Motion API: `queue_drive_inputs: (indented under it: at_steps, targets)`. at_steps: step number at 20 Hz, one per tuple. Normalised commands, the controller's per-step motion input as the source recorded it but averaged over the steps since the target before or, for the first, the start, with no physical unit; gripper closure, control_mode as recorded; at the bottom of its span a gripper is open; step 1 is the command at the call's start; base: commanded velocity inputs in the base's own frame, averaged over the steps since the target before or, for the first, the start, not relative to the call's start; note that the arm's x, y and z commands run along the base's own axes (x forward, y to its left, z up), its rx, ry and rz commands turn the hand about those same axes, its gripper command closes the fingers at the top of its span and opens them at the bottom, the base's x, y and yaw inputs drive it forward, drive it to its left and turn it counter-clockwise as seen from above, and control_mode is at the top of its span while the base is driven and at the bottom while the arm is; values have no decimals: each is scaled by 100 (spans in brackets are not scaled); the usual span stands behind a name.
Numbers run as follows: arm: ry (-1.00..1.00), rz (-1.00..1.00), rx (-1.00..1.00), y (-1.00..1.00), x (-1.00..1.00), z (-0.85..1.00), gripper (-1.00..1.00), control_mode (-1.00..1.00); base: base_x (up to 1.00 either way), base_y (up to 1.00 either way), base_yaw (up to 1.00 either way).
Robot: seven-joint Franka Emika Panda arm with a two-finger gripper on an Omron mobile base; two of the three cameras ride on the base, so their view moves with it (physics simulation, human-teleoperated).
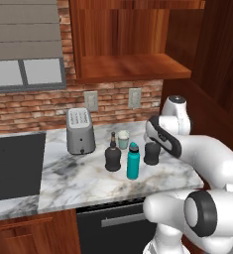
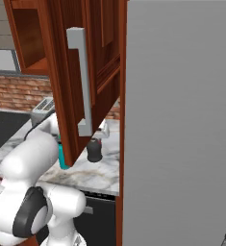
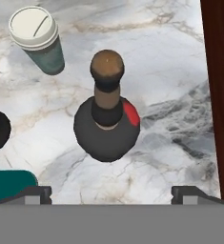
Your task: Sort all alcoholic drinks to one cabinet, and non-alcoholic drinks to the other.
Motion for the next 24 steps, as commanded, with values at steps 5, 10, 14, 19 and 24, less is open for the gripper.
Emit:
queue_drive_inputs:
  at_steps: [5,10,14,19,24]
  targets:
    - [0,0,0,0,13,-24,-100,-100,0,0,0]
    - [0,0,0,0,8,-14,-100,-100,0,0,0]
    - [-2,0,0,0,1,-2,-100,-100,0,0,0]
    - [-1,0,0,0,6,-4,-100,-100,0,0,0]
    - [-5,0,0,0,9,-3,-100,-100,0,0,0]
